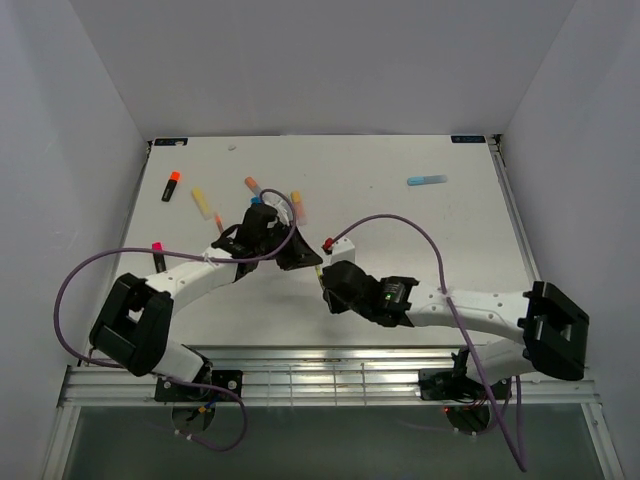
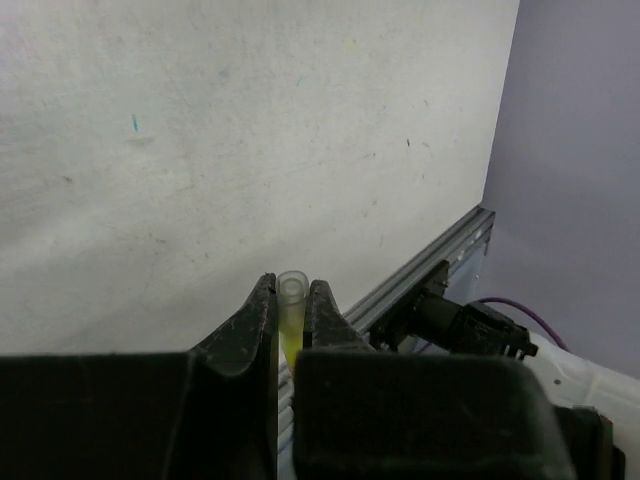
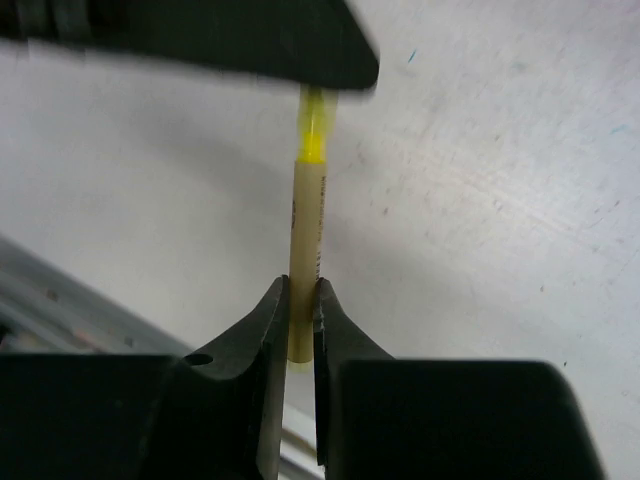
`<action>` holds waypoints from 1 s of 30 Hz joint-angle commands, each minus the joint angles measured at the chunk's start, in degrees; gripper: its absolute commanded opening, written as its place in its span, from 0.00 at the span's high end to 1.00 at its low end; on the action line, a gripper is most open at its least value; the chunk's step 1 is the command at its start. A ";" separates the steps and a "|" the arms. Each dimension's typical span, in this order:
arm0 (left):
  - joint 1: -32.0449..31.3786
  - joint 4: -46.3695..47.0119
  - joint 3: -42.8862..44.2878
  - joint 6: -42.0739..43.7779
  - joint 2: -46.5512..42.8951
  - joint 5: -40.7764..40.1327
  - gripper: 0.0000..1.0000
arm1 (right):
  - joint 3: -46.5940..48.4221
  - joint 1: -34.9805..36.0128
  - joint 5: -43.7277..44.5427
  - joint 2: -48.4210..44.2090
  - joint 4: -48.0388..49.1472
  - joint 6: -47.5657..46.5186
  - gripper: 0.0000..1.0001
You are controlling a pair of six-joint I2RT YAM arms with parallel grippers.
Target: Open the pen caps
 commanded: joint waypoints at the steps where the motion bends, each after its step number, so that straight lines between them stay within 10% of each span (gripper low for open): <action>1: 5.75 16.39 -0.88 4.24 -6.04 -0.81 1.00 | -6.56 -0.60 -20.20 -5.22 5.96 -4.34 0.92; 8: 8.39 25.18 -4.57 4.07 -10.00 0.25 1.00 | -14.40 -4.03 -39.65 -12.70 19.62 -1.02 0.92; 15: 7.26 10.42 -1.57 5.91 -4.73 0.33 1.00 | -14.23 -14.13 -28.77 -13.94 8.94 0.84 0.92; 30: -0.30 12.17 -1.76 5.83 7.13 2.09 1.00 | -3.06 -26.27 -19.00 0.74 4.33 -3.99 0.92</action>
